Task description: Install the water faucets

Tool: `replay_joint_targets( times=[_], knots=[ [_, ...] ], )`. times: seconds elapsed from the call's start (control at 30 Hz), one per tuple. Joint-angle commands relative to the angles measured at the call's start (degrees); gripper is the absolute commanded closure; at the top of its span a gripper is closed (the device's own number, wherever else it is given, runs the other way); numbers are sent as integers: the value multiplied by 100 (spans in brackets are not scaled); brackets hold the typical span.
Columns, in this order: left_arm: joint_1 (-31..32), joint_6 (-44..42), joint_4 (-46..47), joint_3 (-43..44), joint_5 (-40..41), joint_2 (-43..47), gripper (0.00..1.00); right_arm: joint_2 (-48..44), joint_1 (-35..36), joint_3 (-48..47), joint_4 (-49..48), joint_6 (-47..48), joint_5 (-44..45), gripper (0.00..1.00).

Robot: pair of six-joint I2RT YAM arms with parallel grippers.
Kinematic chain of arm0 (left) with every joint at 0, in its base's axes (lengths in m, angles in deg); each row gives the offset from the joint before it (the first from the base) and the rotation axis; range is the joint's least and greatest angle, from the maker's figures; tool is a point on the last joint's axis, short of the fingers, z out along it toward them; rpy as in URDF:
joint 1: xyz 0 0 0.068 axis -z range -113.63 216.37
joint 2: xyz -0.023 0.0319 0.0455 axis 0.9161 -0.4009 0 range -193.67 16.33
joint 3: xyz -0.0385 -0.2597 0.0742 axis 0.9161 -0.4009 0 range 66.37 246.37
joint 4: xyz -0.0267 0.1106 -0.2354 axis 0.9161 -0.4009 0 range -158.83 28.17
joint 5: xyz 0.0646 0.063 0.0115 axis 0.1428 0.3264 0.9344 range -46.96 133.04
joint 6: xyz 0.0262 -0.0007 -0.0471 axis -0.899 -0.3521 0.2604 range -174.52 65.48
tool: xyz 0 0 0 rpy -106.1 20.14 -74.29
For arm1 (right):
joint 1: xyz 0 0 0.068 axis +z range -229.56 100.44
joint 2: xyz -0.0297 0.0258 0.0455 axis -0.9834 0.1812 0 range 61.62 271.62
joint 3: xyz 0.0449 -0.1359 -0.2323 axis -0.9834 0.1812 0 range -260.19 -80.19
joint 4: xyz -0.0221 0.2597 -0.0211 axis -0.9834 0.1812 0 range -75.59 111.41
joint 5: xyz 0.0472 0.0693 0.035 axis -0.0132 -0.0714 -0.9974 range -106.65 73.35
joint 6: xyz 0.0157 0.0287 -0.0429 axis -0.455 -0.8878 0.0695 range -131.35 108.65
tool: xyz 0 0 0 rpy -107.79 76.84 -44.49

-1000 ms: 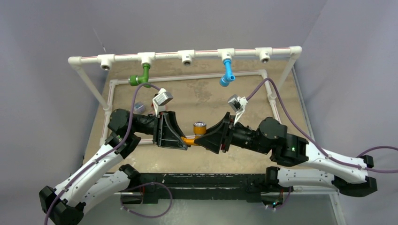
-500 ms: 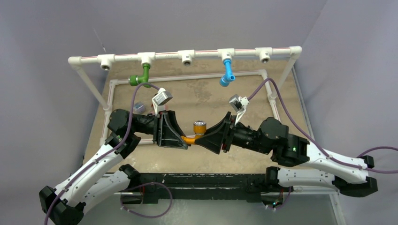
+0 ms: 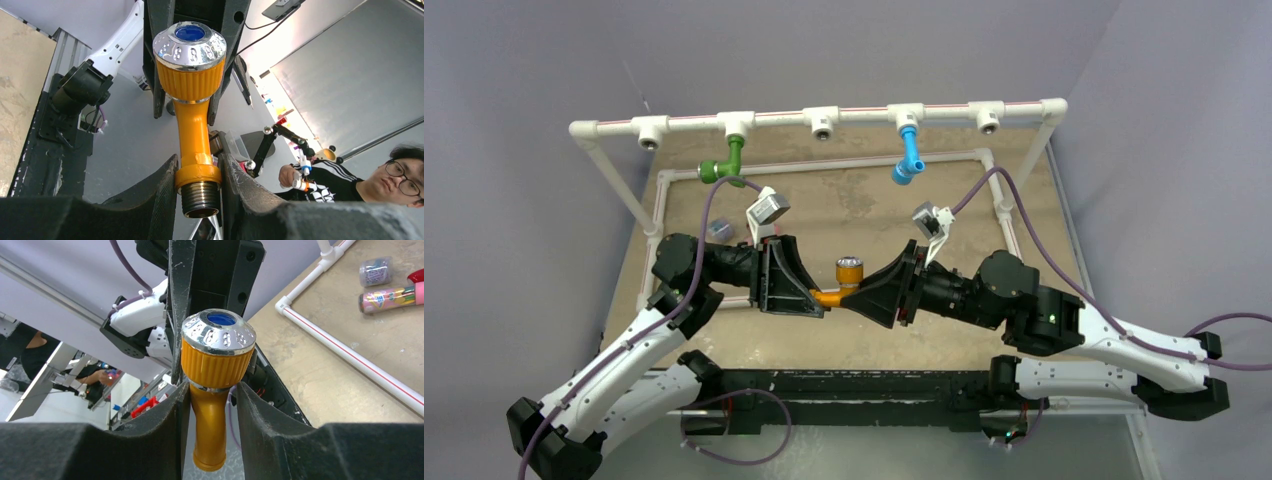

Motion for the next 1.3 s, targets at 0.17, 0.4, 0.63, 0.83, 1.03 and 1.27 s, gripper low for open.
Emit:
replay_joint_targets(
  times=[0.17,0.4,0.63,0.83,1.03,1.27],
  knots=[
    [32,-40,324,-63,156,72,100,-157,25,-38,119,-9,113,59],
    [30,-42,369,-50,174,49,100,-302,25,38,161,-77,154,59],
    [27,-23,388,-50,152,41,100,-212,25,-13,44,-31,113,59],
    [32,-27,362,-70,173,64,100,-130,25,-18,-7,35,54,100],
    [28,-236,-196,-61,311,141,84,-315,25,150,-138,16,219,100],
    [26,-1384,-2645,693,1010,273,33,-549,25,9,491,-95,782,100]
  ],
)
